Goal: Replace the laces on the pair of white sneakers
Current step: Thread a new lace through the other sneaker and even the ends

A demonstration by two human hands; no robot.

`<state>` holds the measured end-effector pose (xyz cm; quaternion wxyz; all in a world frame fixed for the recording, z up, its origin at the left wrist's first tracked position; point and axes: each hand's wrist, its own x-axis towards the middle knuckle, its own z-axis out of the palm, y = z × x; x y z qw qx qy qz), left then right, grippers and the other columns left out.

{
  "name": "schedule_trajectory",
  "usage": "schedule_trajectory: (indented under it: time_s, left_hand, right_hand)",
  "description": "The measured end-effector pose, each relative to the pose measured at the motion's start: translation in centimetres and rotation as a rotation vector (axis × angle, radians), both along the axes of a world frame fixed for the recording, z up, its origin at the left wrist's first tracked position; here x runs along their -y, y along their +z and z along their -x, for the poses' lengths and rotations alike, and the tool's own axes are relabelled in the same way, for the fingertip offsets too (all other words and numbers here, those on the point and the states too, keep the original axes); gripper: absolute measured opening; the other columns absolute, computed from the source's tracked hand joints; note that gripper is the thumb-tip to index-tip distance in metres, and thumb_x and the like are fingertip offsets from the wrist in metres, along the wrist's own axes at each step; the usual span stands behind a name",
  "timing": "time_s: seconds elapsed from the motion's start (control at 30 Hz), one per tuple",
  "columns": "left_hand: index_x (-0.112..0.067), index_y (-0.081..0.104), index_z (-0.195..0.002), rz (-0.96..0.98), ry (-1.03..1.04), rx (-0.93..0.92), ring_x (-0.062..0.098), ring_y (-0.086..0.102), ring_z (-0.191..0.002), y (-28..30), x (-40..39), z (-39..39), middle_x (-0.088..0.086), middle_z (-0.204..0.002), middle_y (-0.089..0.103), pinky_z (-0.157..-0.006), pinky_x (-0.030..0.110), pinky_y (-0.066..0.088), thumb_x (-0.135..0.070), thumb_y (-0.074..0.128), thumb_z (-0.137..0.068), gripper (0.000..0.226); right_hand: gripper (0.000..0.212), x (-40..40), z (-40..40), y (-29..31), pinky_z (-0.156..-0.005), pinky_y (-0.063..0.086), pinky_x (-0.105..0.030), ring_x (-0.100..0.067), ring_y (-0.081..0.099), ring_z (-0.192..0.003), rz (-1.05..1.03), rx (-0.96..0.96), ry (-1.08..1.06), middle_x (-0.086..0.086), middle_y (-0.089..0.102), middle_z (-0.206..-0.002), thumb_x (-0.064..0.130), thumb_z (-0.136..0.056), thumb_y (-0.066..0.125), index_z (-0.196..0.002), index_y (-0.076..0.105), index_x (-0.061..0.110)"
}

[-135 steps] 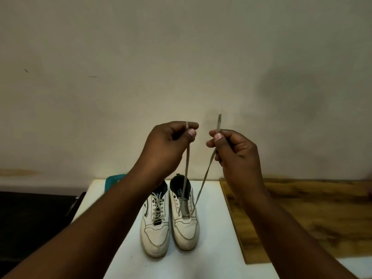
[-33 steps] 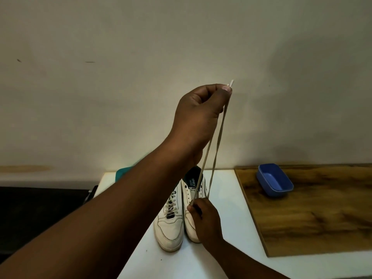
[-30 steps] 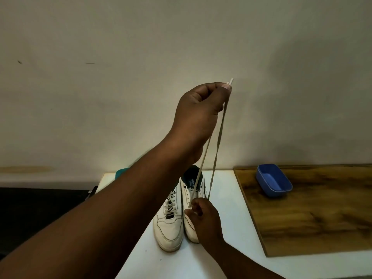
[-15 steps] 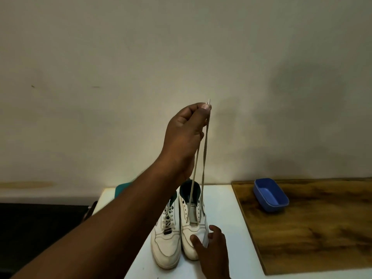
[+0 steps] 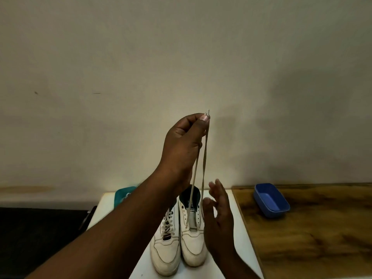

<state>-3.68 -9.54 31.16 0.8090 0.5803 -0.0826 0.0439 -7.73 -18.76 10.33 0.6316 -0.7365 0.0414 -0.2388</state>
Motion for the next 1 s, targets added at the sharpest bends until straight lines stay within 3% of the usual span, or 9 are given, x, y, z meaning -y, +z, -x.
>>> schedule_trajectory:
  time_s: [0.2,0.43,0.53,0.63,0.73,0.8,0.87,0.93,1.0]
  left_hand:
    - [-0.027,0.074,-0.090,0.054,0.013,0.005,0.009,0.060,-0.087,-0.2,0.3,0.0,-0.012,-0.082,0.067,-0.082,0.029,0.048,-0.029,0.069,-0.095,0.008]
    - [-0.026,0.077,-0.092,0.101,-0.025,0.013,0.014,0.061,-0.093,-0.3,0.1,-0.1,-0.008,-0.087,0.067,-0.098,0.047,0.055,-0.027,0.071,-0.095,0.007]
    - [-0.024,0.077,-0.099,0.099,0.000,0.026,0.007,0.066,-0.091,-0.5,0.0,0.0,-0.010,-0.089,0.072,-0.089,0.032,0.053,-0.025,0.069,-0.095,0.008]
    - [-0.028,0.075,-0.100,0.089,0.033,0.030,0.009,0.071,-0.099,-1.2,-0.9,0.3,-0.009,-0.099,0.076,-0.085,0.028,0.053,-0.029,0.067,-0.096,0.009]
    - [-0.028,0.070,-0.096,0.182,0.096,0.010,0.011,0.067,-0.077,-3.0,-3.5,1.0,-0.005,-0.094,0.075,-0.070,0.026,0.050,-0.028,0.061,-0.101,0.010]
    - [-0.027,0.068,-0.096,0.188,0.185,-0.007,0.009,0.043,-0.056,-5.4,-5.9,1.7,-0.005,-0.083,0.068,-0.050,0.022,0.034,-0.027,0.059,-0.102,0.011]
    - [-0.026,0.069,-0.095,0.007,0.315,-0.038,0.011,0.034,-0.052,-9.0,-7.8,2.5,-0.005,-0.078,0.065,-0.047,0.024,0.028,-0.028,0.060,-0.102,0.012]
    - [-0.025,0.070,-0.092,-0.283,0.416,-0.080,0.009,0.046,-0.054,-13.6,-8.7,3.5,-0.004,-0.078,0.069,-0.053,0.025,0.037,-0.028,0.063,-0.100,0.012]
    - [-0.027,0.070,-0.090,-0.457,0.423,-0.129,0.002,0.059,-0.064,-17.8,-8.8,4.5,-0.005,-0.082,0.072,-0.063,0.023,0.044,-0.027,0.063,-0.100,0.011]
  right_hand:
    - [0.021,-0.6,-0.7,11.1,-0.091,0.052,-0.017,-0.008,0.067,-0.112,0.073,0.338,0.015,0.014,0.072,-0.113,0.032,-0.104,0.057,-0.122,0.067,0.030]
    - [0.029,-0.4,-2.0,14.1,-0.079,0.055,-0.018,-0.011,0.067,-0.096,0.122,0.312,0.009,0.007,0.068,-0.102,0.037,-0.098,0.062,-0.126,0.065,0.032]
    - [0.011,0.2,-2.5,14.7,-0.079,0.058,-0.026,-0.012,0.069,-0.092,0.081,0.326,0.000,0.008,0.072,-0.094,0.023,-0.102,0.062,-0.107,0.072,0.026]
    - [0.012,1.5,-2.5,14.5,-0.068,0.054,-0.023,-0.006,0.061,-0.074,-0.045,0.297,-0.067,0.007,0.066,-0.079,0.023,-0.103,0.060,-0.094,0.068,0.022]
    - [0.014,4.0,-2.3,12.2,-0.065,0.051,-0.026,-0.012,0.056,-0.071,-0.218,0.183,-0.179,0.000,0.063,-0.078,0.027,-0.103,0.060,-0.094,0.068,0.019]
    - [0.015,6.0,-2.3,9.7,-0.067,0.050,-0.030,-0.015,0.058,-0.074,-0.270,0.069,-0.242,-0.003,0.065,-0.081,0.028,-0.103,0.060,-0.093,0.068,0.019]
    - [0.021,8.0,-2.1,6.6,-0.064,0.048,-0.027,-0.022,0.057,-0.073,-0.266,-0.109,-0.286,-0.007,0.062,-0.077,0.021,-0.102,0.057,-0.084,0.064,0.016]
    - [0.025,10.0,-1.3,2.1,-0.055,0.044,-0.022,-0.022,0.051,-0.065,-0.101,-0.376,-0.247,-0.010,0.056,-0.072,0.013,-0.100,0.053,-0.076,0.058,0.011]
    - [0.021,11.4,-0.7,-3.1,-0.062,0.047,-0.031,-0.023,0.056,-0.066,0.128,-0.628,-0.137,-0.018,0.063,-0.076,0.016,-0.096,0.059,-0.078,0.062,0.006]
